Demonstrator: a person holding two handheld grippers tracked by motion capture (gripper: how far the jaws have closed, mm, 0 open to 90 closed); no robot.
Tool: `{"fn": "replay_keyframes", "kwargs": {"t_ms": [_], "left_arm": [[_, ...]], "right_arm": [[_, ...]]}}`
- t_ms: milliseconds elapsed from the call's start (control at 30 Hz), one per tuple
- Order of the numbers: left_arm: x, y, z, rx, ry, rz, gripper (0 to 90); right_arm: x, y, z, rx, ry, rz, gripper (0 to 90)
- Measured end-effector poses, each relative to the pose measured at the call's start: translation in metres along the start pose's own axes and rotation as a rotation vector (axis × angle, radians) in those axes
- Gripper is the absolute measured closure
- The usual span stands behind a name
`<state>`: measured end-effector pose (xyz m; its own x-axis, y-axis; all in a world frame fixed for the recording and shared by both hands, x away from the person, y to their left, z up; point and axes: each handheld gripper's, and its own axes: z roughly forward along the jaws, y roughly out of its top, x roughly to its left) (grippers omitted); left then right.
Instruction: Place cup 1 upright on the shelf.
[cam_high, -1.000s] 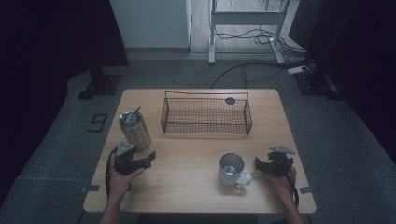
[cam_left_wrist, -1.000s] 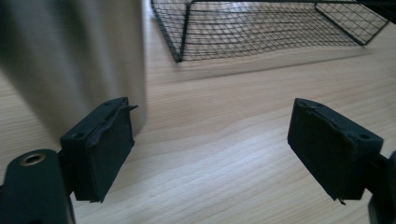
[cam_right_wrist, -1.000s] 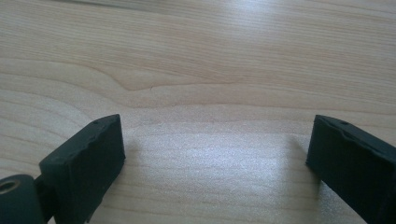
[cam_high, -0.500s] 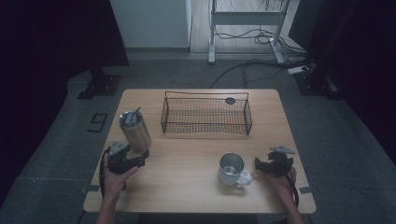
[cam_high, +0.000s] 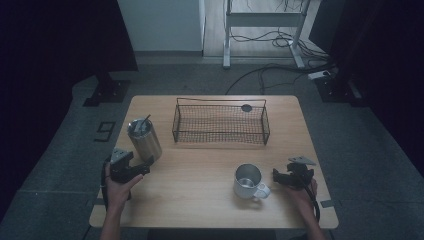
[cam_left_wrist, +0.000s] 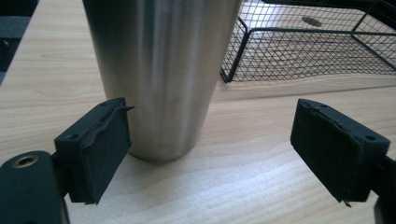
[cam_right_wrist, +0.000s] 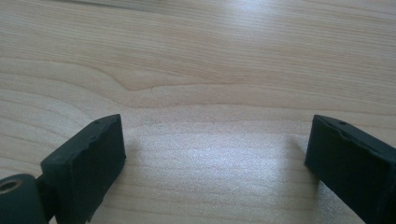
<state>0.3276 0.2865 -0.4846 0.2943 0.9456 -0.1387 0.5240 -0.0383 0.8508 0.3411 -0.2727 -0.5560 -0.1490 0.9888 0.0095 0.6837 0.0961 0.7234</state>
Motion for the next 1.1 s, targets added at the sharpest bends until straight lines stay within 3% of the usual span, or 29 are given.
{"fn": "replay_keyframes", "kwargs": {"t_ms": [100, 367, 1100], "left_arm": [[0.002, 0.002, 0.002, -0.019, 0.012, 0.002, 12.4], [0.005, 0.016, 0.006, -0.010, 0.029, 0.015, 7.8], [0.015, 0.035, 0.022, -0.014, 0.037, 0.018, 3.6]], "right_arm": [[0.000, 0.000, 0.000, 0.000, 0.000, 0.000, 4.5], [0.000, 0.000, 0.000, 0.000, 0.000, 0.000, 4.5], [0.000, 0.000, 0.000, 0.000, 0.000, 0.000, 4.5]]}}
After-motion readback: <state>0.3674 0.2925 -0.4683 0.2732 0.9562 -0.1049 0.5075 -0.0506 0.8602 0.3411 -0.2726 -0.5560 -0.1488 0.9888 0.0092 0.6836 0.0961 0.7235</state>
